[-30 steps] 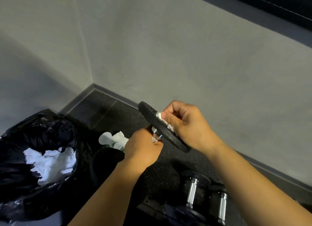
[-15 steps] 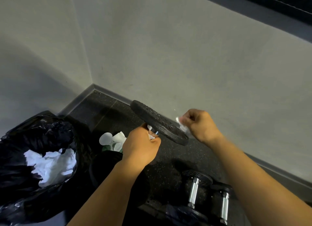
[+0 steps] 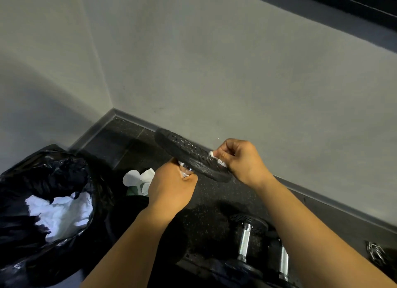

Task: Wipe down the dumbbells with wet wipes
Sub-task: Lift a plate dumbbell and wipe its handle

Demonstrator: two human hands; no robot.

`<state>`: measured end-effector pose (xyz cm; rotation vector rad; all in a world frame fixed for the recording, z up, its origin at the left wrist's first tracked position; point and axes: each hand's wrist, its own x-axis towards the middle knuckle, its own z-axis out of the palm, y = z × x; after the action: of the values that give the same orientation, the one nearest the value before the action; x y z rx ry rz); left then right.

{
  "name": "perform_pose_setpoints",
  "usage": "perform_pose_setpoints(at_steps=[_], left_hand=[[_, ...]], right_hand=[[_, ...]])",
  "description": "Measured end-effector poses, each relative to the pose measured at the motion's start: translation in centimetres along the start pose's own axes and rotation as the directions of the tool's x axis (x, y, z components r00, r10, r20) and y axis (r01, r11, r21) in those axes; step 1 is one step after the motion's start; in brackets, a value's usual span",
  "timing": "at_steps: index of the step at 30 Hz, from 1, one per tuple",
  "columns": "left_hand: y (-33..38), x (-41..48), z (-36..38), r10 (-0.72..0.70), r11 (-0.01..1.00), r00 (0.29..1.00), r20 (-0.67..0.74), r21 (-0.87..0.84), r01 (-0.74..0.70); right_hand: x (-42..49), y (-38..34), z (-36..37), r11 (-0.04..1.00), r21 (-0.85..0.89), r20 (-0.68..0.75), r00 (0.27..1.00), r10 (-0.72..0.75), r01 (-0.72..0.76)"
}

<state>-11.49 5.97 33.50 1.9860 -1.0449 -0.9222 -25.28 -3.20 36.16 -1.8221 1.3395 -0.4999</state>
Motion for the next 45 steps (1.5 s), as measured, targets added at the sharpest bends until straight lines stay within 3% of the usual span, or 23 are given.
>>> perform_pose_setpoints(at_steps=[8,13,18,23,29,36,45], left_hand=[[0.1,0.3,0.2,0.014,0.99,0.997,0.073,-0.138,-0.003],[0.0,0.5,0.5,0.049,0.989,0.999,0.007,-0.142,-0.047],[-0.3,0.6,0.5,-0.021,1.0,0.993,-0.114,-0.011,0.02],[-0.4,0.4,-0.3,-0.035,0.989,0.975,-0.22,0.132,0.065],[-0.8,0.4,-1.0,-0.043,0.985,0.977,-0.207,0.153,0.076],[-0.9,0.4,0.0,-0.074,0.985,0.997,0.004,-0.154,0.073],[-0.7,0.2,1.9,-0.199,0.882,0.939,0.281,-0.366,0.297]], right_hand=[[2.0,1.5,0.4,0.948,0.247,0.068,0.98,0.188,-0.199],[-0.1,1.3,1.1,0.739,0.599,0.071,0.939,0.335,-0.309],[-2.7,-0.3,1.7,0.611,0.757,-0.016,0.929,0.37,-0.23],[-5.1,-2.8,3.3,0.713,0.698,-0.197,0.942,0.273,-0.061],[-6.5,-4.9,3.7,0.769,0.639,-0.251,0.951,0.181,0.022],[-3.0,-1.9,2.8,0.801,0.588,-0.287,0.896,0.338,-0.114],[-0.7,3.3,2.8,0.741,0.531,-0.042,0.861,0.506,-0.41]])
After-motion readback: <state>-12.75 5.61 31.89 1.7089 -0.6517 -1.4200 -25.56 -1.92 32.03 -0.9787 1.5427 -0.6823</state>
